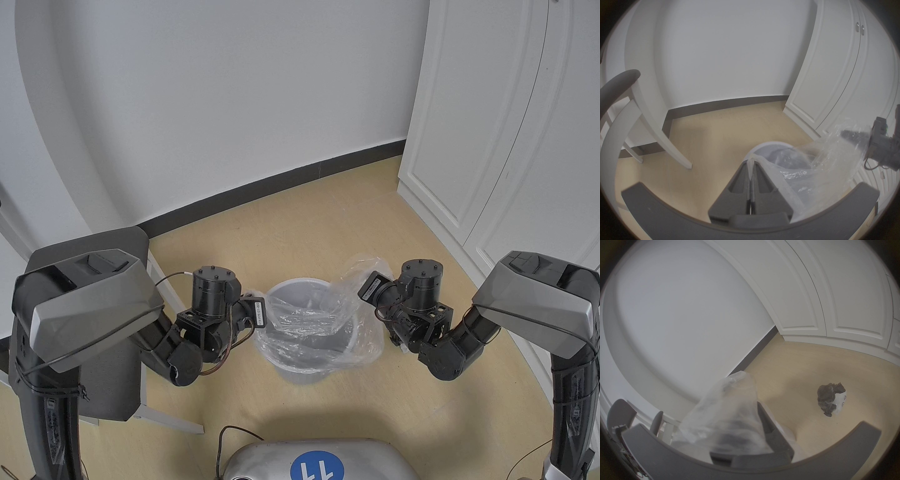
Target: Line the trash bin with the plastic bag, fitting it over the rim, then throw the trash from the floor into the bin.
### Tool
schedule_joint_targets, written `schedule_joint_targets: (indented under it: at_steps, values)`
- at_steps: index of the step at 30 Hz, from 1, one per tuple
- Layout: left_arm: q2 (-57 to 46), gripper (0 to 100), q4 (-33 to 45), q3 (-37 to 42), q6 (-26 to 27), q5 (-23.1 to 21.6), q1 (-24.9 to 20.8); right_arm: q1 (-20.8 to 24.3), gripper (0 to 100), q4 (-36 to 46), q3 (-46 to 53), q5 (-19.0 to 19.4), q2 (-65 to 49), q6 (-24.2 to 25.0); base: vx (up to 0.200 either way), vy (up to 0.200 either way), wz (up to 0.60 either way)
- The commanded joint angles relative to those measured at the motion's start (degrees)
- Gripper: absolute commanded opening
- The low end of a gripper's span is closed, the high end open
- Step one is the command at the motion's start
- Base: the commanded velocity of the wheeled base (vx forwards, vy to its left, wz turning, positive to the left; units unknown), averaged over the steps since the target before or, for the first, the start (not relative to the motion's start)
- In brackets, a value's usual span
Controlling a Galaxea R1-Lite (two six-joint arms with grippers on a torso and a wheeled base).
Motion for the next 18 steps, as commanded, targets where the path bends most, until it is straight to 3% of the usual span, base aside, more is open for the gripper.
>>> schedule_joint_targets:
  at_steps: [1,7,18]
  values:
    - [-6.1,0,0.6,7.2,2.1,-1.4,0.9,-0.3,0,5.4,0.3,-0.2,-1.1,-1.5,0.0,0.0,0.0]
    - [-7.4,0,0.0,11.7,3.5,-4.7,2.3,-1.0,0,17.1,0.1,-0.3,-3.7,-1.8,0.0,0.0,0.0]
    - [-3.8,0,-0.3,11.5,4.0,-6.2,2.1,-2.0,0,19.5,1.1,-0.3,-2.8,-5.5,0.0,0.0,0.0]
